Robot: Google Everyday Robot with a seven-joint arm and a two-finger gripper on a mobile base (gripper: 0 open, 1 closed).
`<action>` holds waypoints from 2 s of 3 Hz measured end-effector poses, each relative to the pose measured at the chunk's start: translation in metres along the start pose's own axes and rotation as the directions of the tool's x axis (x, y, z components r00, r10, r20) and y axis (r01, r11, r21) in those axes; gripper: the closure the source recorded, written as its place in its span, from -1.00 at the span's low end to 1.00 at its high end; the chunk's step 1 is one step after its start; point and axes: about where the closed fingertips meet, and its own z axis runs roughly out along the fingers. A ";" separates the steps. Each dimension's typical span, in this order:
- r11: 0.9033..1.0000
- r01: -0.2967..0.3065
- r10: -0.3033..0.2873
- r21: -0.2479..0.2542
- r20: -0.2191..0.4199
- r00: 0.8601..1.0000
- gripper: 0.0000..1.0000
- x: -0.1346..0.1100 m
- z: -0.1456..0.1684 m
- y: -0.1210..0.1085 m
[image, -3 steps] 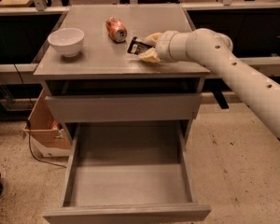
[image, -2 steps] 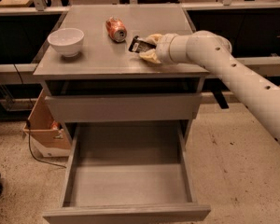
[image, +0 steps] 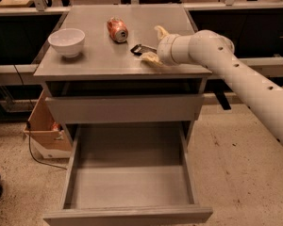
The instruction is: Pick rxbar chocolate from middle drawer and place on counter
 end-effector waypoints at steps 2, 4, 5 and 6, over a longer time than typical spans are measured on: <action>1.000 0.000 0.000 0.000 0.000 1.000 -1.00 -0.009 -0.001 -0.011; 1.000 0.000 0.000 0.000 0.000 1.000 -0.20 -0.014 -0.004 -0.015; 1.000 0.008 -0.007 0.014 -0.016 1.000 0.12 -0.018 -0.035 -0.012; 0.997 0.041 -0.038 0.059 -0.055 0.998 0.10 -0.045 -0.126 -0.003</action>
Offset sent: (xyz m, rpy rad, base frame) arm -0.1007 -0.0412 0.0598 -0.0946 -0.0188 0.0539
